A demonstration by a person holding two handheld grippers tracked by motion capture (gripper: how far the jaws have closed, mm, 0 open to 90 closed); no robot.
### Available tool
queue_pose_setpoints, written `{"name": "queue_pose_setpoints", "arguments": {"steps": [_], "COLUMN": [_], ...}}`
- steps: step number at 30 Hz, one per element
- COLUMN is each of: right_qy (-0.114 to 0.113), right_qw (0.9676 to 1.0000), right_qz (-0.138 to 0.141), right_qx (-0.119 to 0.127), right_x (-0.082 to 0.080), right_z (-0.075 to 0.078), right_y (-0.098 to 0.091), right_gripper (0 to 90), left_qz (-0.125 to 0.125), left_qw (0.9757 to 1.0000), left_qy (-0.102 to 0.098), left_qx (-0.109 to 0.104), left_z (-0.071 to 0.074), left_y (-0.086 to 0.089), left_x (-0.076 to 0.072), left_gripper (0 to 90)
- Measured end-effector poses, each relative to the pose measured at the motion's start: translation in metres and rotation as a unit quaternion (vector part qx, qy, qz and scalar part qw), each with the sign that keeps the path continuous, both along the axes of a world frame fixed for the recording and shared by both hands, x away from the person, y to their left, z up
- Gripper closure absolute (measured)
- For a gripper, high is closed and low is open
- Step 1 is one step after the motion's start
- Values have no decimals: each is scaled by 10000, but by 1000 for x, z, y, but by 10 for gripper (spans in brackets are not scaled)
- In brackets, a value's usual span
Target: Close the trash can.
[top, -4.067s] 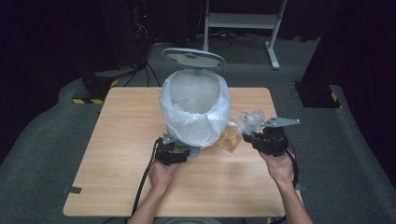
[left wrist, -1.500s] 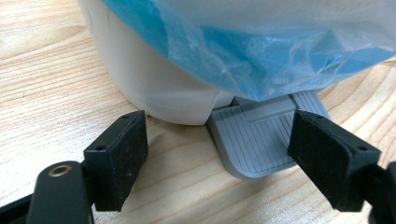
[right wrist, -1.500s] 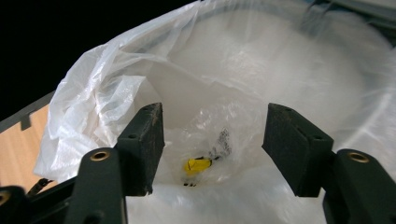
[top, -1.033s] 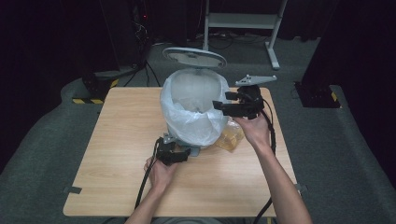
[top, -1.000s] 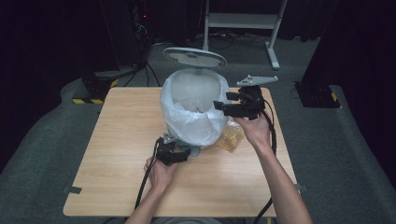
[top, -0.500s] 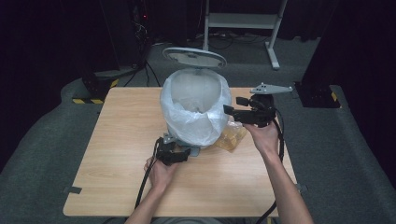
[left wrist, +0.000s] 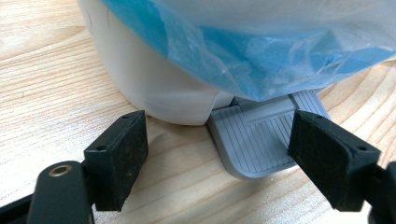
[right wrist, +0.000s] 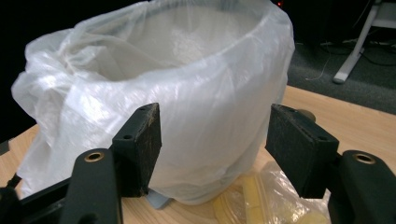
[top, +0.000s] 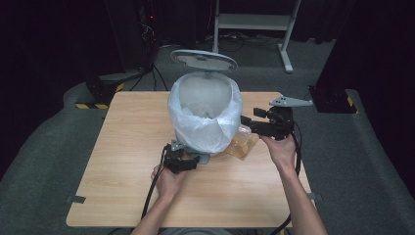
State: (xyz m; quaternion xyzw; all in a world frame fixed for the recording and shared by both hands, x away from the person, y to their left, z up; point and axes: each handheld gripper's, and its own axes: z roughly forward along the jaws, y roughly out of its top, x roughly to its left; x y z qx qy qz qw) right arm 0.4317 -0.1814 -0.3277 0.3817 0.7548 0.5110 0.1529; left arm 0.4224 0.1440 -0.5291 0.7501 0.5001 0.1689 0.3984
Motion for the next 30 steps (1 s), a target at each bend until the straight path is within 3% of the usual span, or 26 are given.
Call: {"name": "queue_pose_setpoints", "arguments": {"steps": [16, 24, 30], "right_qy": [117, 10, 59], "right_qw": [9998, 9998, 9998], "right_qz": [-113, -124, -203], "right_qx": [66, 148, 46], "right_x": [-2, -3, -2], "right_z": [-23, -37, -47], "right_y": [-11, -15, -15], "right_gripper": [368, 387, 371], "left_qz": [-4, -9, -3], "left_qw": [10000, 10000, 10000], "left_qy": [-2, -3, 3], "left_qx": [-16, -15, -27], "left_z": [0, 0, 0], "left_y": [0, 0, 0], "left_x": [0, 0, 0], "left_gripper": [201, 202, 203]}}
